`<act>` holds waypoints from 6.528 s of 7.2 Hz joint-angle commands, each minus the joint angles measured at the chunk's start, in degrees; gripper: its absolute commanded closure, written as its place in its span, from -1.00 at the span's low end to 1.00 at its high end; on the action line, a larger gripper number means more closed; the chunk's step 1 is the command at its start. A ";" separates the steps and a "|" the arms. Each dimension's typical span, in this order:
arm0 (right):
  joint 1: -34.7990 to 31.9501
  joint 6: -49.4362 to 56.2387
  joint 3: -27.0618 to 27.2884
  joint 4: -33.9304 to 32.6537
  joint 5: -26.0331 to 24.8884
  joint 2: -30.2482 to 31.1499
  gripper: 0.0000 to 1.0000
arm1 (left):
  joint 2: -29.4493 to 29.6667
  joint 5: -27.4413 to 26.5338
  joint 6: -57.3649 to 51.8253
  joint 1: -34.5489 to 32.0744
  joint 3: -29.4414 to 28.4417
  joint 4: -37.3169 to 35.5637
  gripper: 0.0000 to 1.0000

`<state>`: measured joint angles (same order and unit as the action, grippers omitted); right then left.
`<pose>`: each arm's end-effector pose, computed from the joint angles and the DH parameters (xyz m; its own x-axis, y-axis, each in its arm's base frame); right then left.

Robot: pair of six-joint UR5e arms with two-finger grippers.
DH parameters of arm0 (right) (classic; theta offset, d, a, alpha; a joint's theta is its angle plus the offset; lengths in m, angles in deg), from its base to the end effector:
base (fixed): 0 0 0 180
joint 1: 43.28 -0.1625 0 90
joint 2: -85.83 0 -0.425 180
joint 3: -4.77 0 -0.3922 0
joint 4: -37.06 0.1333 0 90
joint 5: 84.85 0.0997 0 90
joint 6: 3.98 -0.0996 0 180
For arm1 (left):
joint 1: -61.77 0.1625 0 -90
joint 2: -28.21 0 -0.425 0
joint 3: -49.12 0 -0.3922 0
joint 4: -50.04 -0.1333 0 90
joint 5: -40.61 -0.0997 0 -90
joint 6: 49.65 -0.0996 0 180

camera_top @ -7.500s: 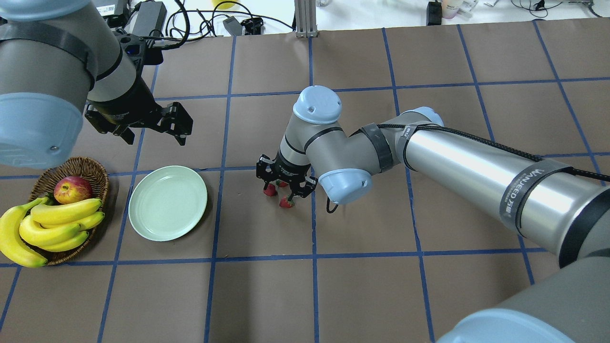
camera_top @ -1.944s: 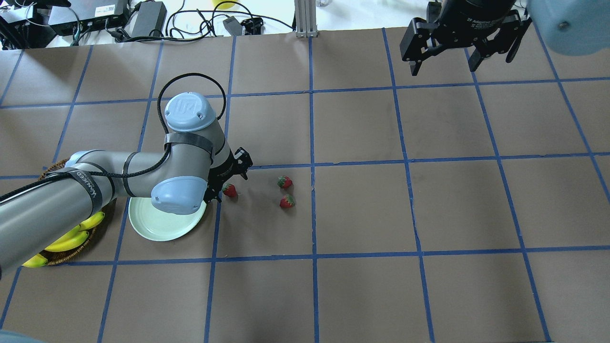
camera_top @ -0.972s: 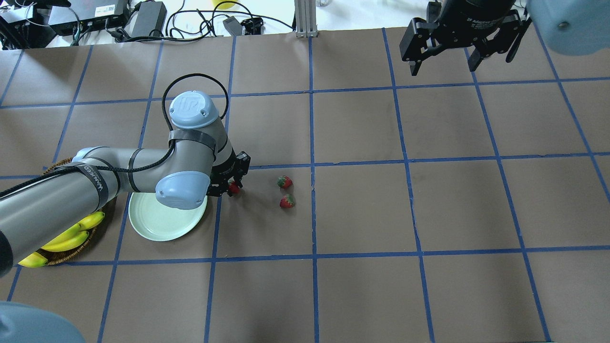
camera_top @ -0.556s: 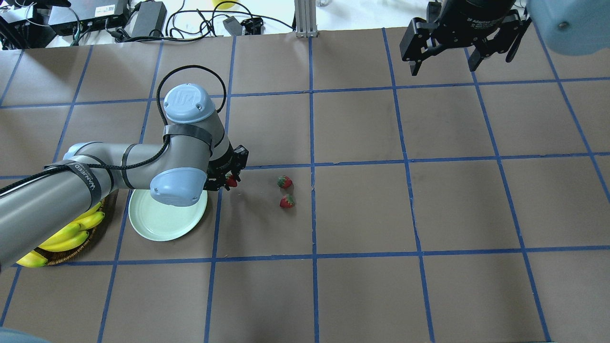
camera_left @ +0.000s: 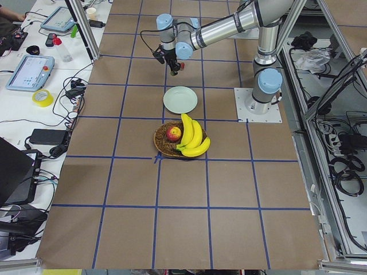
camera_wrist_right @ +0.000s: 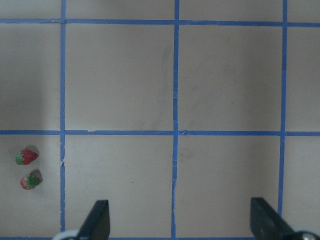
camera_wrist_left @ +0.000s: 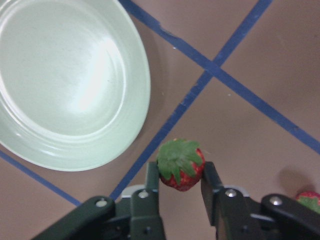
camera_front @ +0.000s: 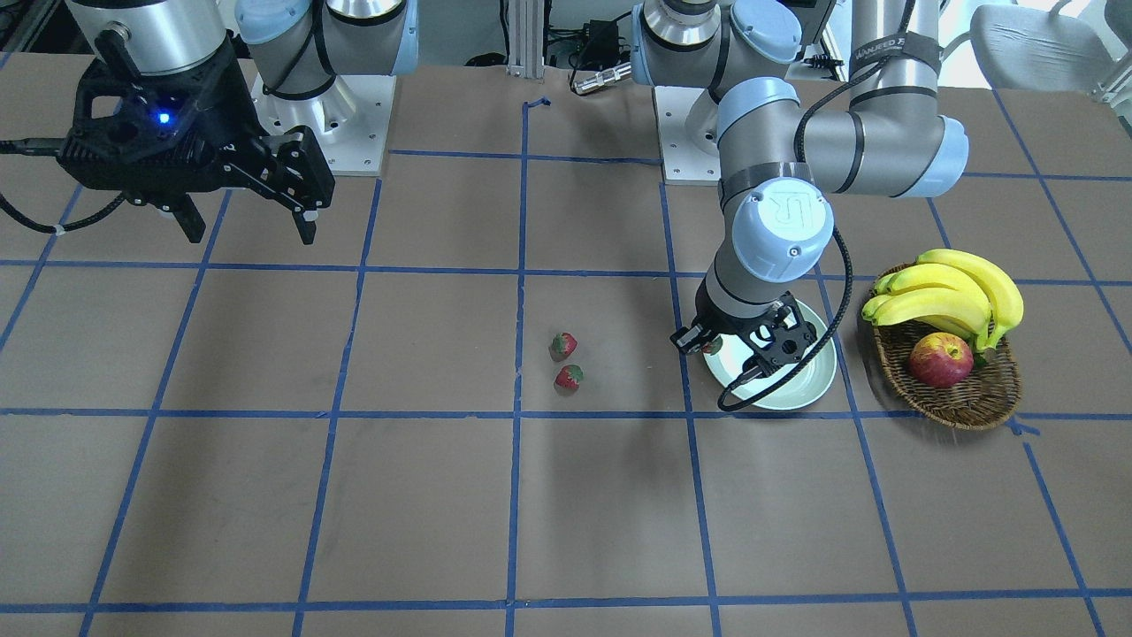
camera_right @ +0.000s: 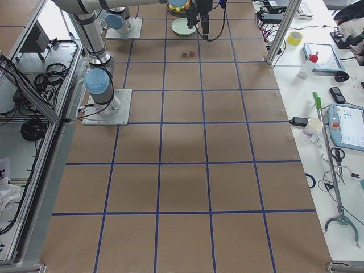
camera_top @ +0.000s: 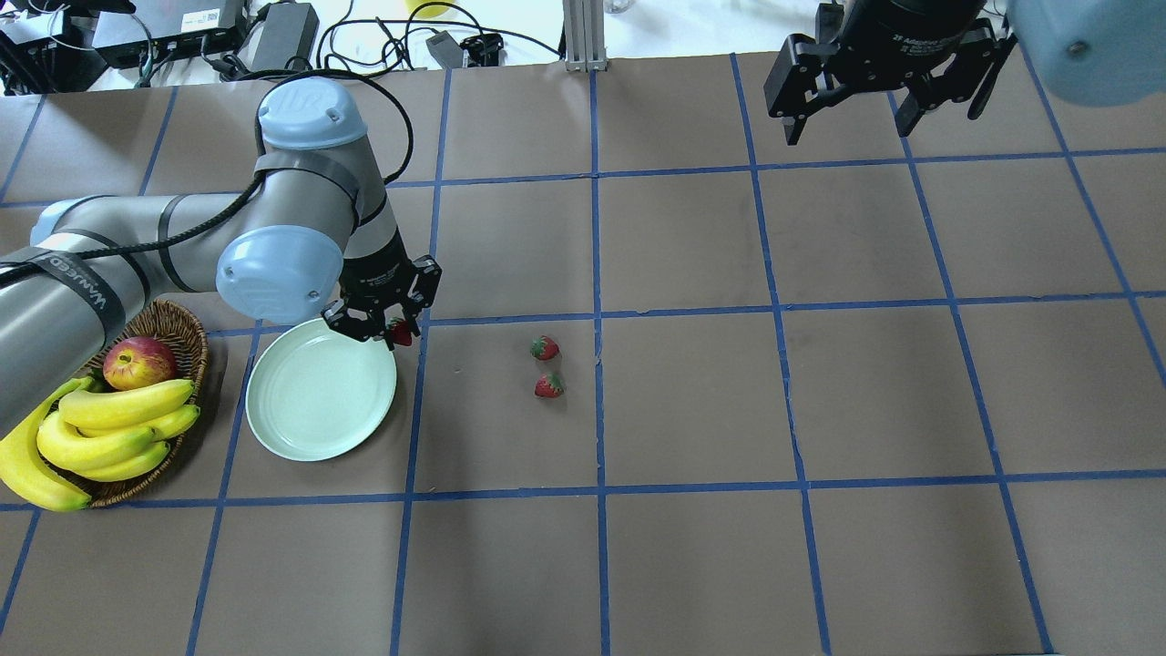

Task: Collect all strawberries into plate
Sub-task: 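Carry the strawberry onto the plate and open the left gripper, then move the left gripper to the next strawberry and grasp it, then lift the held strawberry and carry it toward the plate, then lower the strawberry onto the plate and open the left gripper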

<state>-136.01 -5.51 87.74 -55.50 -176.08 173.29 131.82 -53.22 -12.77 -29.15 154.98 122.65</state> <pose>0.1558 -0.5142 0.5312 -0.9997 -0.0185 0.0180 -0.0206 0.9922 -0.1233 -0.1350 -0.5161 0.2646 -0.8072 -0.5628 -0.1778 -0.5860 0.8001 0.1282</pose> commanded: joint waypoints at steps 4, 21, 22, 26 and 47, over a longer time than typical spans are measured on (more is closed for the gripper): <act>0.00 -0.05 0.00 0.00 -0.26 0.00 -1.00 | 1.85 -5.28 -11.47 7.78 7.15 0.61 1.00; 0.00 -0.05 0.00 0.00 -0.09 -0.09 -1.00 | 11.42 10.92 14.19 -12.96 -2.33 -18.99 -1.00; 0.00 -0.05 0.00 0.00 -0.09 -0.09 -1.00 | 12.13 11.30 14.36 -13.66 -1.02 -18.99 -0.92; 0.00 -0.05 0.00 0.00 -0.09 -0.09 -1.00 | 12.84 11.56 14.80 -13.76 -0.83 -19.08 0.33; 0.00 -0.40 0.00 -0.44 0.70 -0.35 -1.00 | -0.16 -2.68 -20.97 8.04 5.06 0.25 -1.00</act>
<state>-136.01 -5.91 87.74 -55.96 -175.37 172.94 132.36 -55.90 -33.80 -20.75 160.20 122.71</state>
